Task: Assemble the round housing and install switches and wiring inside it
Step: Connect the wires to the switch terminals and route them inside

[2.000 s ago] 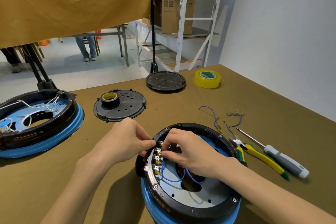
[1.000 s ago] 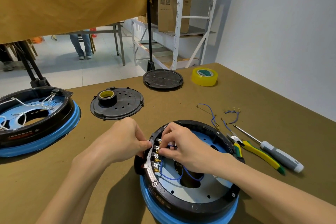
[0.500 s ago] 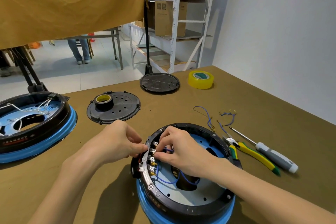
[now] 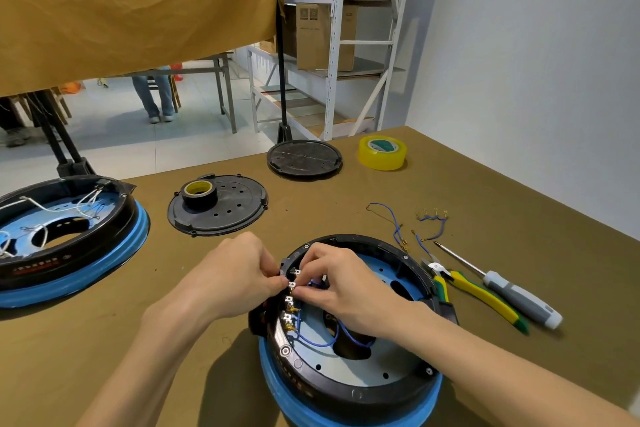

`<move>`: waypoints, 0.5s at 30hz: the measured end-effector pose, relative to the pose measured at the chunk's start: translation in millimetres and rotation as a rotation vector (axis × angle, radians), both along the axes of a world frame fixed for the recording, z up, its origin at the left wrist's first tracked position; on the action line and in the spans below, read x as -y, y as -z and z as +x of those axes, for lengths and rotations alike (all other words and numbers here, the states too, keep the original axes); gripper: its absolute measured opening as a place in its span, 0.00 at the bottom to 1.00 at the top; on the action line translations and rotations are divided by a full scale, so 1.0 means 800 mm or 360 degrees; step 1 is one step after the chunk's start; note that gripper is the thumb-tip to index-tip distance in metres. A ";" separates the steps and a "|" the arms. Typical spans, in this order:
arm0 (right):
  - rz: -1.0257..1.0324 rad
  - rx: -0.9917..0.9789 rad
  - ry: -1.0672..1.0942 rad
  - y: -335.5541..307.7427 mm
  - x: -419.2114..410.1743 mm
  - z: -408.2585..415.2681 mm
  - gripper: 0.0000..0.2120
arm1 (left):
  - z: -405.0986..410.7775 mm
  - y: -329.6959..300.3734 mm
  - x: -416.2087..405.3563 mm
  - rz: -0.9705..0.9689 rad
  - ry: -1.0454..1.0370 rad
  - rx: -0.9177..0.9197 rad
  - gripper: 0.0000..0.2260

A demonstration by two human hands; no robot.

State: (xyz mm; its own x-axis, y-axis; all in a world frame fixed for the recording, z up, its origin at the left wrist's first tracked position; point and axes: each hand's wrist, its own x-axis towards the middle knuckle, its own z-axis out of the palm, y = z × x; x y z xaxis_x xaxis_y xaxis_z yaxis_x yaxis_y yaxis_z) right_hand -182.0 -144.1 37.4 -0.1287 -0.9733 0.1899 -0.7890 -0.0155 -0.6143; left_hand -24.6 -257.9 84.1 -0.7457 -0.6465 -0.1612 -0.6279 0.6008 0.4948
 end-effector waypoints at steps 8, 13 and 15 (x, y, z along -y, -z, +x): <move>-0.0027 0.0328 0.0217 -0.001 0.002 -0.016 0.01 | -0.005 0.006 0.000 0.0113 -0.0054 -0.0154 0.06; 0.0024 0.0278 0.0334 0.005 0.007 -0.019 0.02 | -0.007 0.008 0.004 0.0160 -0.0050 -0.0142 0.08; 0.0065 0.0224 0.0309 0.005 0.010 -0.016 0.04 | -0.006 0.010 0.004 0.0152 -0.0036 -0.0139 0.08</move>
